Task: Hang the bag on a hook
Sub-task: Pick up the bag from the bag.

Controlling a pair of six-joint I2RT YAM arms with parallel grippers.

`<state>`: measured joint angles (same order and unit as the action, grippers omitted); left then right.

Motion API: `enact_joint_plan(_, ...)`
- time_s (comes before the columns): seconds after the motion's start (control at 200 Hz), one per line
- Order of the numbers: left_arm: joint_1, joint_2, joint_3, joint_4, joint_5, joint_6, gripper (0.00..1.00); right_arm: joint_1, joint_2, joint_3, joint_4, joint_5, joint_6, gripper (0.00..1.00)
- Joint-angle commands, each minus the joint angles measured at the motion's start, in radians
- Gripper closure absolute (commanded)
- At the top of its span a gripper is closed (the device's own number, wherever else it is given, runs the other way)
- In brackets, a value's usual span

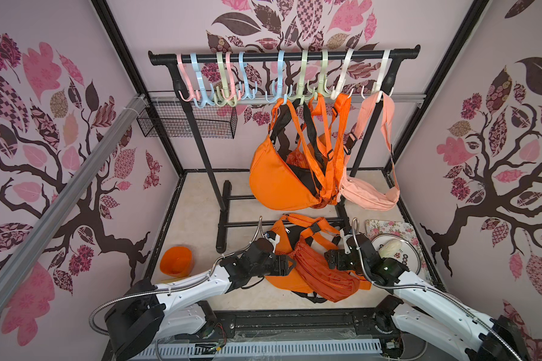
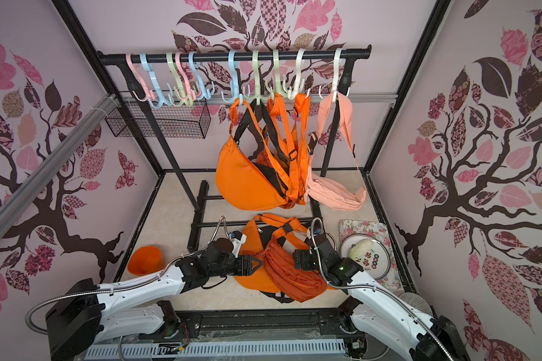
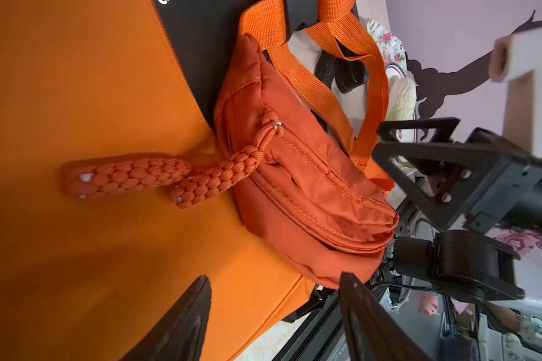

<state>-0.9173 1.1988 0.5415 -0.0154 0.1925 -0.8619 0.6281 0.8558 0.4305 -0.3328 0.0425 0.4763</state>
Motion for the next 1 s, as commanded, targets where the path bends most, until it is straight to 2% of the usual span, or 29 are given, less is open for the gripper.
enact_joint_plan(0.0, -0.005, -0.002, -0.026, 0.108, 0.019, -0.038, 0.32, 0.073, 0.041, 0.02, 0.006, -0.018, 0.023, 0.07)
enact_joint_plan(0.075, -0.004, -0.022, -0.034, 0.098, -0.001, -0.035, 0.32, 0.121, 0.11, 0.037, 0.004, 0.025, 0.027, 0.08)
enact_joint_plan(0.215, -0.003, -0.101, -0.062, 0.058, -0.062, -0.042, 0.32, 0.139, 0.215, 0.06, -0.007, 0.039, 0.028, 0.13)
enact_joint_plan(0.3, 0.003, -0.17, -0.083, 0.009, -0.096, -0.04, 0.31, 0.164, 0.244, 0.073, -0.015, 0.067, 0.027, 0.21)
enact_joint_plan(0.33, 0.006, -0.196, -0.091, -0.009, -0.108, -0.04, 0.32, 0.174, 0.248, 0.077, -0.017, 0.081, 0.029, 0.26)
enact_joint_plan(0.465, 0.032, -0.305, -0.128, -0.063, -0.127, -0.039, 0.31, 0.186, 0.238, 0.115, -0.042, 0.123, 0.039, 0.66)
enact_joint_plan(0.575, 0.064, -0.385, -0.147, -0.11, -0.125, -0.033, 0.31, 0.19, 0.194, 0.175, -0.083, 0.168, 0.034, 0.88)
enact_joint_plan(0.79, 0.117, -0.523, -0.149, -0.193, -0.119, -0.006, 0.31, 0.19, 0.125, 0.367, -0.177, 0.201, -0.016, 0.9)
enact_joint_plan(0.88, 0.121, -0.581, -0.143, -0.207, -0.122, 0.01, 0.3, 0.191, 0.132, 0.454, -0.19, 0.176, -0.03, 0.92)
enact_joint_plan(0.995, 0.122, -0.672, -0.146, -0.21, -0.143, 0.019, 0.3, 0.191, 0.146, 0.514, -0.119, 0.094, -0.014, 0.96)
